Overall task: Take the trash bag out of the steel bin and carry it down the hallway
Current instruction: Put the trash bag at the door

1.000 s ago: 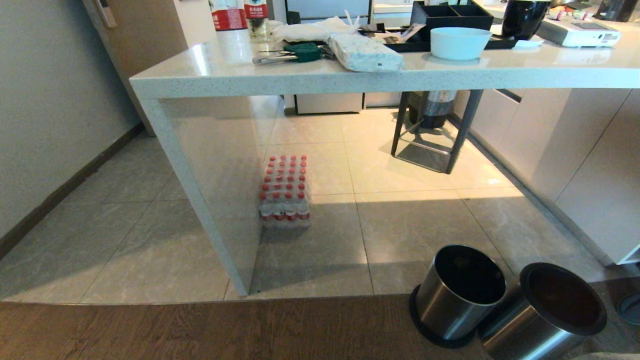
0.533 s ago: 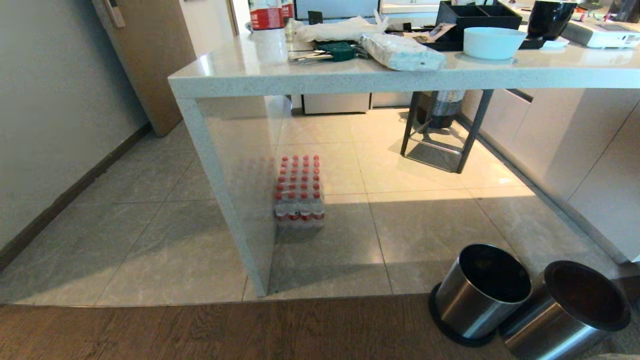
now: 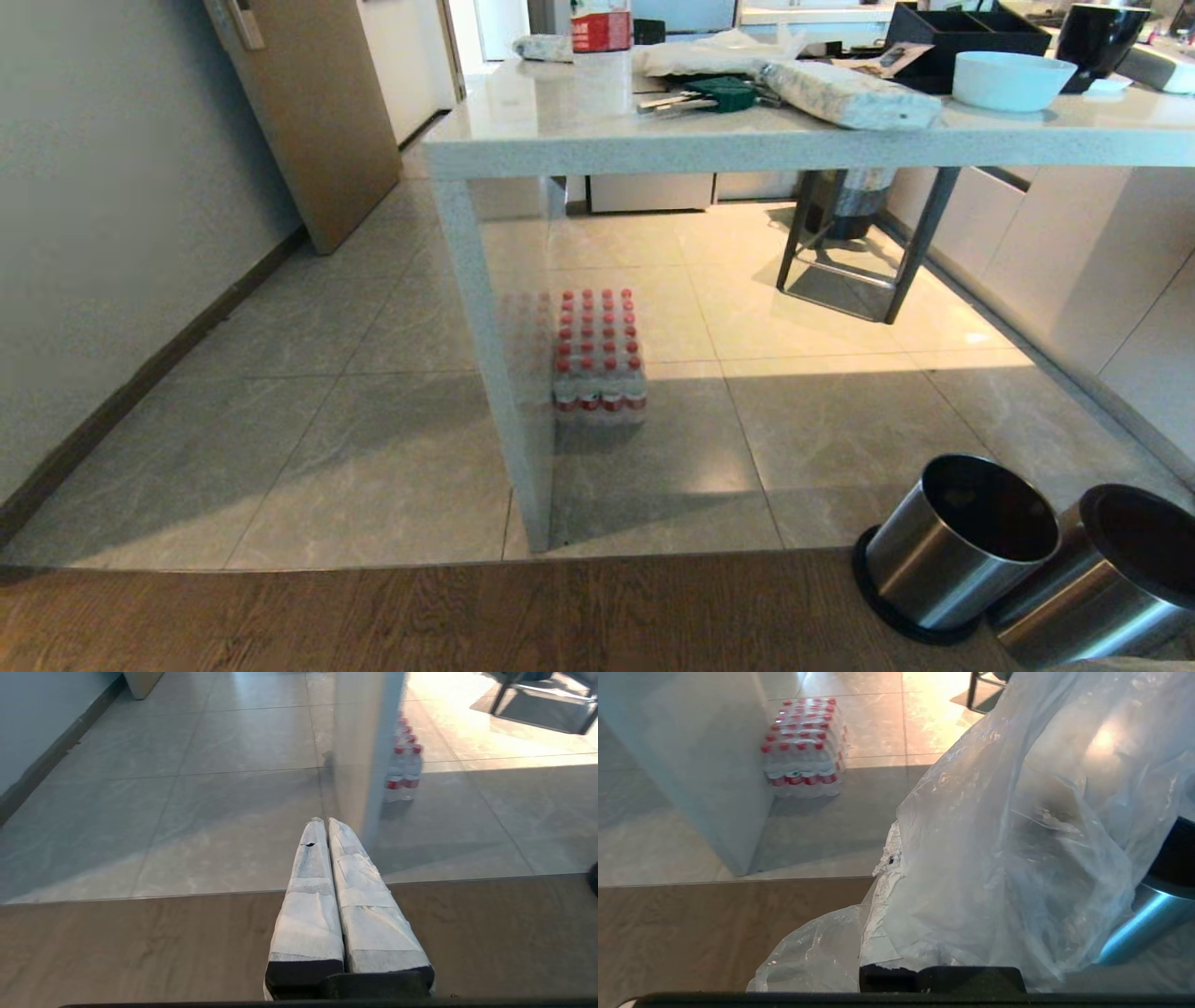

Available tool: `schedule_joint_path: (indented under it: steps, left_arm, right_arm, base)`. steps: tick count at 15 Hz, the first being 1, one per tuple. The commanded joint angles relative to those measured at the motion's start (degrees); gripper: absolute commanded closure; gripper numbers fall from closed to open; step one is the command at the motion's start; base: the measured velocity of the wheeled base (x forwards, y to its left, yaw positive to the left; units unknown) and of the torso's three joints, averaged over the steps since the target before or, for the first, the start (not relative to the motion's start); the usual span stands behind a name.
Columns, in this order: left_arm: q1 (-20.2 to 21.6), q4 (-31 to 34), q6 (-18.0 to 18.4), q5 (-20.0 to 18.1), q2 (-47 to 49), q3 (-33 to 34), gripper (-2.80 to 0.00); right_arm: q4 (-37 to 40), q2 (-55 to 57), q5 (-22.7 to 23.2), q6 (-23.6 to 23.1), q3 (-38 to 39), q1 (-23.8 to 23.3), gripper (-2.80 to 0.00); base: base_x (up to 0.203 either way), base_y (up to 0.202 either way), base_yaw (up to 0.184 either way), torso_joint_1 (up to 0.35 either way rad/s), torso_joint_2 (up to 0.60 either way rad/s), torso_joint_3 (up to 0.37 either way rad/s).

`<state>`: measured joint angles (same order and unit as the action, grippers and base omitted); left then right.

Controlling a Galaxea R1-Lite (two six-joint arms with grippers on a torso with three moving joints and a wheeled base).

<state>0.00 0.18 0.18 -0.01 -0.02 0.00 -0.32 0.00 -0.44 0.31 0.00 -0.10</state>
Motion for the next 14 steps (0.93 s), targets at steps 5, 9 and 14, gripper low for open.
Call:
schedule_joint_path:
  steps: [5,9,14]
  left_arm:
    - [0.0,0.0,0.0,0.0,0.0,0.0,0.00]
    - [0.0,0.0,0.0,0.0,0.0,0.0,0.00]
    - [0.0,0.0,0.0,0.0,0.0,0.0,0.00]
  right_arm:
    - [0.0,0.1,0.0,0.0,0.1,0.0,0.00]
    - [0.0,0.1,0.0,0.0,0.1,0.0,0.00]
    - [0.0,0.1,0.0,0.0,0.1,0.0,0.00]
  base:
    - [0.000,0.191,0.001,0.003,0.00,0.003]
    - [0.000,0.190,0.001,0.003,0.00,0.001]
    - [0.000,0.192,0.003,0.000,0.00,0.003]
